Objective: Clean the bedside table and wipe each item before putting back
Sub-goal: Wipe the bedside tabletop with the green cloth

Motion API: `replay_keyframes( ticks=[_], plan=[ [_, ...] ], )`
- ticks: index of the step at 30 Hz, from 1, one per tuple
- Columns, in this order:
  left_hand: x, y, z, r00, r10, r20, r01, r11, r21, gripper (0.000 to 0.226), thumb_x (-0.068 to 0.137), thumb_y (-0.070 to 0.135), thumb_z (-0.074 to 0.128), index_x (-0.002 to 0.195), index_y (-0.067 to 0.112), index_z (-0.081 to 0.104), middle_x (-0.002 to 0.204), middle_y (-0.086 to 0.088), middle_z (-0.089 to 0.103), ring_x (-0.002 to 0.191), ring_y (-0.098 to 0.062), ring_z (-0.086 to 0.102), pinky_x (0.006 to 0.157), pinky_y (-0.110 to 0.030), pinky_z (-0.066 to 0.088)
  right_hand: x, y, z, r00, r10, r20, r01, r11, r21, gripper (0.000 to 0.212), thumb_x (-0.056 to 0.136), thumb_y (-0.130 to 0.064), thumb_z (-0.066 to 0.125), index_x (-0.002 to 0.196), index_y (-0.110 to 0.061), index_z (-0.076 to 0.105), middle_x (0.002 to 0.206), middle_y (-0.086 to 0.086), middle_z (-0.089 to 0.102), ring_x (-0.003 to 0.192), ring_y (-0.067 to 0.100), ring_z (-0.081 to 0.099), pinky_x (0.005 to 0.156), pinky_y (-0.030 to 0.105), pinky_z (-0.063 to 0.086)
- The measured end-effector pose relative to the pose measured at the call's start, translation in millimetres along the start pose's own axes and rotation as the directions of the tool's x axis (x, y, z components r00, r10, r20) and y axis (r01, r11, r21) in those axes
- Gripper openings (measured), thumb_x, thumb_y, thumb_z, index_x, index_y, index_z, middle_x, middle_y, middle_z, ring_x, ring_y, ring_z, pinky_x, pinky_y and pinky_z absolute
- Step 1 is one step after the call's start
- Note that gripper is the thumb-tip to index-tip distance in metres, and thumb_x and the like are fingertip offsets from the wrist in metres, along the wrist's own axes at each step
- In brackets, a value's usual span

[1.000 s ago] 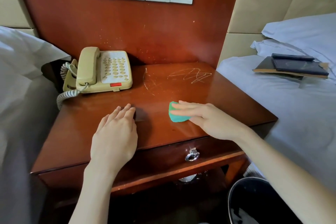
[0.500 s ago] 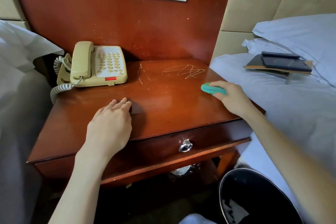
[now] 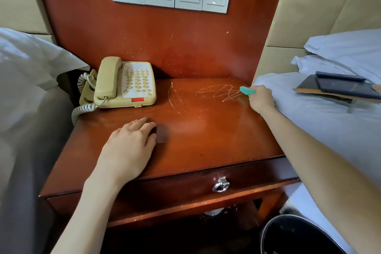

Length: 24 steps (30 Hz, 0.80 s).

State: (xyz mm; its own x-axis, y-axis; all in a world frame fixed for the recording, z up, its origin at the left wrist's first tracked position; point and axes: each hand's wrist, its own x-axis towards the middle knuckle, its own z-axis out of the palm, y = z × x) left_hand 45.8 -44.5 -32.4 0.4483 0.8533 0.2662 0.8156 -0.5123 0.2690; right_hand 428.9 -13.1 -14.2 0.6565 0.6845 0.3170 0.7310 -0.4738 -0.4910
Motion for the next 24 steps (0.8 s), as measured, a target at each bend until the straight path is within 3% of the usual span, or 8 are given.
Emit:
replay_keyframes(
  ticks=[6,10,14,18,24],
  plan=[
    [-1.1,-2.0,3.7,0.997,-0.068,-0.04,0.069,0.997,0.026,0.045,0.1,0.039,0.029,0.144,0.032,0.038,0.155,0.01,0.03,0.145,-0.011,0.022,0.116,-0.032,0.02,36.4,-17.2,19.9,0.998,-0.067,0.007,0.067,0.997,-0.027,0.038,0.093,0.0,0.039,0.124,-0.009,0.059,0.114,0.022,0.06,0.106,0.04,0.053,0.089,0.048,0.048],
    [0.7,-1.5,4.3,0.996,-0.078,-0.046,0.08,0.995,0.052,0.045,0.101,0.039,0.028,0.145,0.034,0.036,0.156,0.013,0.028,0.145,-0.009,0.021,0.115,-0.03,0.019,54.1,-32.3,32.5,0.991,-0.122,0.054,0.124,0.991,-0.045,0.037,0.096,-0.001,0.041,0.129,-0.008,0.056,0.118,0.021,0.061,0.106,0.039,0.053,0.086,0.045,0.049],
    [2.0,-2.7,4.0,0.996,-0.081,-0.042,0.084,0.994,0.074,0.045,0.1,0.039,0.027,0.144,0.036,0.035,0.155,0.015,0.029,0.145,-0.008,0.021,0.115,-0.029,0.019,63.2,-51.0,46.5,0.979,-0.171,0.109,0.177,0.983,-0.046,0.039,0.098,-0.004,0.039,0.135,-0.01,0.05,0.128,0.018,0.056,0.114,0.037,0.051,0.098,0.047,0.045],
    [3.1,-2.8,3.6,0.995,-0.092,-0.038,0.094,0.993,0.069,0.045,0.1,0.04,0.027,0.144,0.038,0.035,0.155,0.016,0.027,0.145,-0.007,0.02,0.114,-0.028,0.019,61.9,-59.0,52.4,0.957,-0.222,0.184,0.216,0.975,0.056,0.044,0.099,-0.003,0.034,0.137,-0.018,0.05,0.137,0.01,0.053,0.123,0.031,0.049,0.107,0.04,0.038],
    [1.4,-1.9,2.0,0.995,-0.092,-0.022,0.093,0.994,0.05,0.045,0.101,0.041,0.027,0.145,0.037,0.033,0.156,0.016,0.025,0.146,-0.007,0.017,0.115,-0.029,0.016,26.3,-54.4,30.3,0.86,-0.373,0.348,0.299,0.921,0.25,0.04,0.097,-0.007,0.046,0.132,-0.024,0.056,0.139,0.0,0.053,0.125,0.018,0.049,0.098,0.022,0.033]
  ],
)
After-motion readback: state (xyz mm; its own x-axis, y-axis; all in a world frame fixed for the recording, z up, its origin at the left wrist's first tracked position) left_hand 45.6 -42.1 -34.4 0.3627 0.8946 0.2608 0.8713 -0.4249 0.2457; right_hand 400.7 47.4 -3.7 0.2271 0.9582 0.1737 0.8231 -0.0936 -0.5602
